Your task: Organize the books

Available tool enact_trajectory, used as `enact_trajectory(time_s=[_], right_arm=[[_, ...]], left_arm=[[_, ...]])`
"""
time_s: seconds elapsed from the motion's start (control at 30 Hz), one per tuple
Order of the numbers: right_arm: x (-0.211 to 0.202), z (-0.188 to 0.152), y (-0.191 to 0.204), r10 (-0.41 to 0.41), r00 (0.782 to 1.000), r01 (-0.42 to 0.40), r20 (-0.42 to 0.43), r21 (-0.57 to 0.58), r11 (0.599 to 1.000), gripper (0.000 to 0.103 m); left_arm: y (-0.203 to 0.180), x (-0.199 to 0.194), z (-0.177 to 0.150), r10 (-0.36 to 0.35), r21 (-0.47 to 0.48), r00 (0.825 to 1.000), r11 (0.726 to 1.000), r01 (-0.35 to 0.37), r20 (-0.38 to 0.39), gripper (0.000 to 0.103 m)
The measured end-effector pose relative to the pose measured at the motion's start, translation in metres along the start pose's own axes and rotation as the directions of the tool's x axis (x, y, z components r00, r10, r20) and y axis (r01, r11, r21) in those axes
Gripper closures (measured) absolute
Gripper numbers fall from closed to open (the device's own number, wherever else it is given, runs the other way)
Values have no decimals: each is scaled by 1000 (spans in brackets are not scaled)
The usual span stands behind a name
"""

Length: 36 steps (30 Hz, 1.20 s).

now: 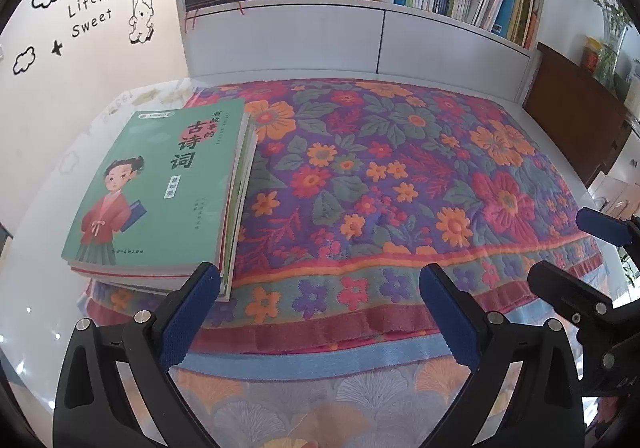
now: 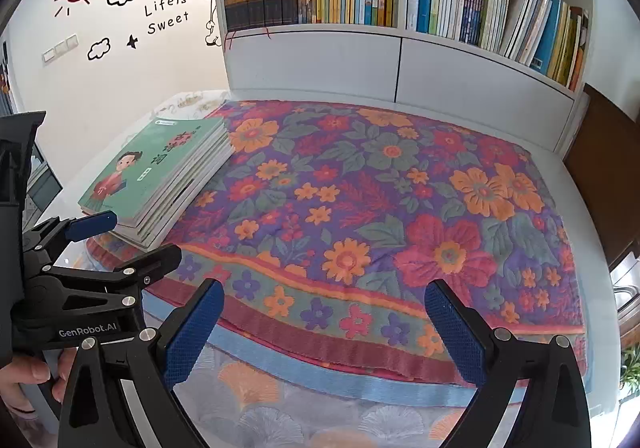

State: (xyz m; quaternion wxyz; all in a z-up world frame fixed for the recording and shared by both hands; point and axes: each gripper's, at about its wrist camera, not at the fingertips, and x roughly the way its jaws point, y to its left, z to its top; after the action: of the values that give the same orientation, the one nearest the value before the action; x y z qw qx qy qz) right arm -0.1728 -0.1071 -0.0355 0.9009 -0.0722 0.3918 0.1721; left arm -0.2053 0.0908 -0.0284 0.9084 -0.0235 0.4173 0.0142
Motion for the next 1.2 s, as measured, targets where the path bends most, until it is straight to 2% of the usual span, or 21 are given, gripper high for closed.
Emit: enact_trajectory(time_s=[0.37, 1.2], right_arm=[[3, -1, 4, 4, 1000, -4, -8, -11, 1000, 3], [4, 0, 1, 1, 1000, -1, 3, 6, 1000, 3]], left_arm=[[2, -2, -1, 24, -2, 1000, 1000, -24, 11, 3], [5, 1, 1, 15, -7, 1000, 1000, -15, 11, 3]])
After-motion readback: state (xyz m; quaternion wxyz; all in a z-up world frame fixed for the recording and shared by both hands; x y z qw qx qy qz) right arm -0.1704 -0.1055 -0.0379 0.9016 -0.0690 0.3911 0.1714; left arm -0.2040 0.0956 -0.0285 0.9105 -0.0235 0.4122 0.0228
